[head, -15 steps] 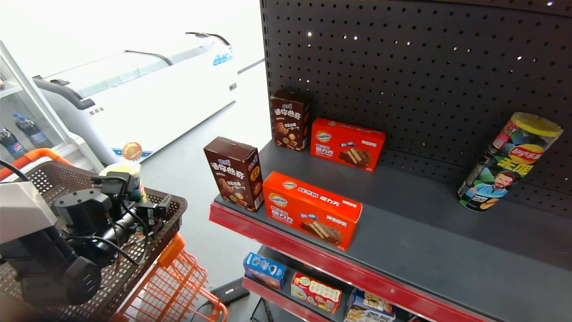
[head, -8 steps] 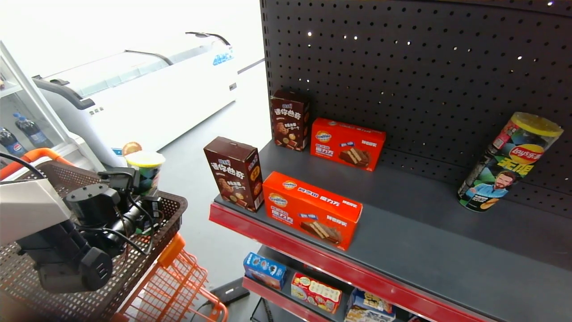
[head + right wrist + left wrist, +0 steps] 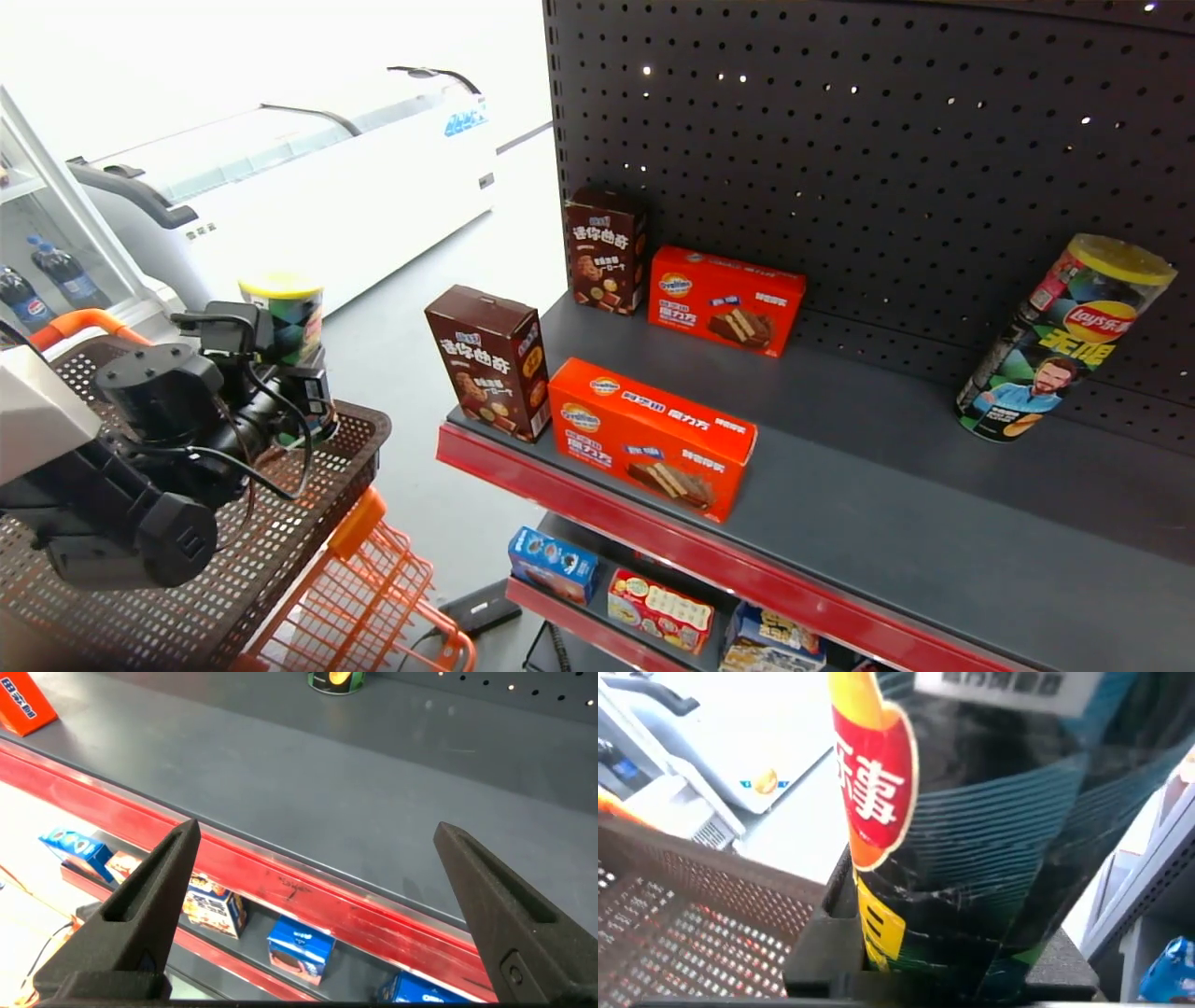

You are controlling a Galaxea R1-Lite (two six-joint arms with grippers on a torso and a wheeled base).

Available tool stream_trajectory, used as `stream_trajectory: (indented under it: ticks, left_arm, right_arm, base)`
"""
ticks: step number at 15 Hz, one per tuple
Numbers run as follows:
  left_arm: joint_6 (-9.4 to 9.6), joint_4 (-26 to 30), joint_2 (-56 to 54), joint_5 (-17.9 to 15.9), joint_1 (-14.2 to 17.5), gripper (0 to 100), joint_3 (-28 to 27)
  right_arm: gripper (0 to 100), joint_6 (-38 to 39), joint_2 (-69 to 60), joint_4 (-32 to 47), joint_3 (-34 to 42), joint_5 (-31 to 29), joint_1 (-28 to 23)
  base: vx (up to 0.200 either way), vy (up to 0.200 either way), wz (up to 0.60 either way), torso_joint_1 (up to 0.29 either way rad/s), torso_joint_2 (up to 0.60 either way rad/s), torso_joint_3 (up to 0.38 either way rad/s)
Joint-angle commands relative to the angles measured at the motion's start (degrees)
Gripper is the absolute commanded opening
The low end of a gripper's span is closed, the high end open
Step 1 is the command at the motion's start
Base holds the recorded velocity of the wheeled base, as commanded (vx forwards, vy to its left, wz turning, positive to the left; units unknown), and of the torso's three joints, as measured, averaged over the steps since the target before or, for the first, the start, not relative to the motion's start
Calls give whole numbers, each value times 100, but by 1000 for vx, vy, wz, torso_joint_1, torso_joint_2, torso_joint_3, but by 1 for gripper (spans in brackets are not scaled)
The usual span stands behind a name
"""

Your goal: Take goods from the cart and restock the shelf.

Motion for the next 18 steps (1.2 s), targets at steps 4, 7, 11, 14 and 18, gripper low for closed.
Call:
stream_trajectory:
  ticks: [4,7,11,14,18]
  left_arm:
    - [-6,751,-1682,-809,12,0,419]
    - [-32,865,-2298,-958,-14,0,498]
    - [-146,2763,-3844,-1248,-296,0,577]
    - [-322,4082,-5251,-2215,-805,0,1157]
    - [-366,4618,-5629,-2268,-1605,0,1175]
  right_arm:
    - [100,-1,8,2,0,-2,2]
    - [100,-1,8,2,0,-2,2]
    - [100,-1,8,2,0,-2,2]
    - [100,-1,8,2,0,-2,2]
    - [100,-1,8,2,0,-2,2]
  base:
    - [0,0,0,0,0,0]
    - [0,0,0,0,0,0]
    - [0,0,0,0,0,0]
    - [0,0,0,0,0,0]
    - [0,0,0,0,0,0]
